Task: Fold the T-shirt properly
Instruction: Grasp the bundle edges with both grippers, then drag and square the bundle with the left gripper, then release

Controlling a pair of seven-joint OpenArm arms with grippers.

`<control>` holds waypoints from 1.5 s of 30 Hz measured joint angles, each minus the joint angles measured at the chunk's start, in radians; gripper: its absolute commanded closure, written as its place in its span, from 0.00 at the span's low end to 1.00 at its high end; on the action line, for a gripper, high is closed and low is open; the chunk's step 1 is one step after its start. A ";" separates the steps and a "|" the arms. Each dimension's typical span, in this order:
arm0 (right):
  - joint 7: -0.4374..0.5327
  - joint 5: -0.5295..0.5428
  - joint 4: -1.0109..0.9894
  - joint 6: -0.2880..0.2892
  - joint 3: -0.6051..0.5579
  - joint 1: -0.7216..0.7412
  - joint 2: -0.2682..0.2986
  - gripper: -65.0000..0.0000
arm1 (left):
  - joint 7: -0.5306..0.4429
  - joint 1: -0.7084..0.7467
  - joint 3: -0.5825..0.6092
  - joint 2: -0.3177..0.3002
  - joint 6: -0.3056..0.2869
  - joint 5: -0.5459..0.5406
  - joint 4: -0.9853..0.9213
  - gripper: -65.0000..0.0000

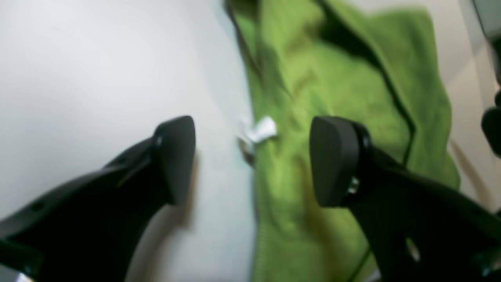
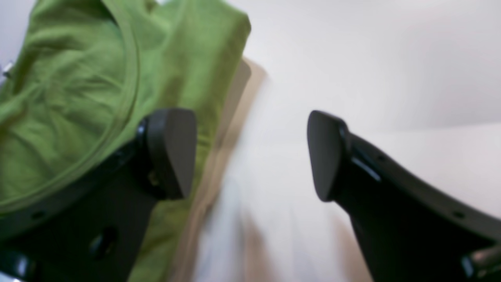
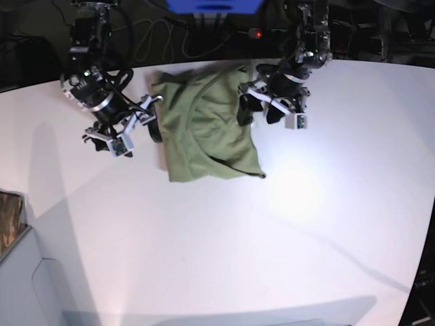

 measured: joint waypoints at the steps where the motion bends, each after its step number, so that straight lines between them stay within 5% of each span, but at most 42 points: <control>1: 0.004 0.000 0.000 0.000 -0.002 0.002 -0.001 0.34 | -0.001 0.000 0.015 0.000 0.000 -0.001 -0.010 0.33; 6: -0.002 0.000 0.002 0.000 -0.005 0.000 -0.001 0.34 | -0.019 -0.026 0.067 0.000 -0.001 -0.003 -0.061 0.37; 16: 0.001 0.001 0.002 0.000 -0.051 0.002 -0.024 0.43 | -0.030 -0.055 0.077 0.010 -0.007 -0.011 -0.137 1.00; 19: 0.001 0.000 0.001 0.000 -0.079 0.011 -0.029 0.59 | -0.031 -0.055 0.077 0.011 -0.007 -0.016 -0.141 1.00; 24: 0.000 0.004 -0.009 0.000 -0.117 0.046 -0.031 1.00 | -0.031 -0.057 0.079 0.011 -0.008 -0.015 -0.141 1.00; 31: 0.009 0.003 -0.155 0.000 -0.115 0.094 -0.036 1.00 | -0.027 -0.058 0.079 0.011 -0.007 -0.015 -0.141 1.00; 40: 0.199 0.035 -0.348 0.000 -0.108 0.090 0.013 1.00 | -0.027 -0.057 0.079 0.000 -0.008 -0.016 -0.141 1.00; 45: 0.180 0.001 -0.292 0.008 0.008 0.074 0.003 1.00 | -0.030 -0.049 0.078 0.000 -0.011 -0.019 -0.141 1.00</control>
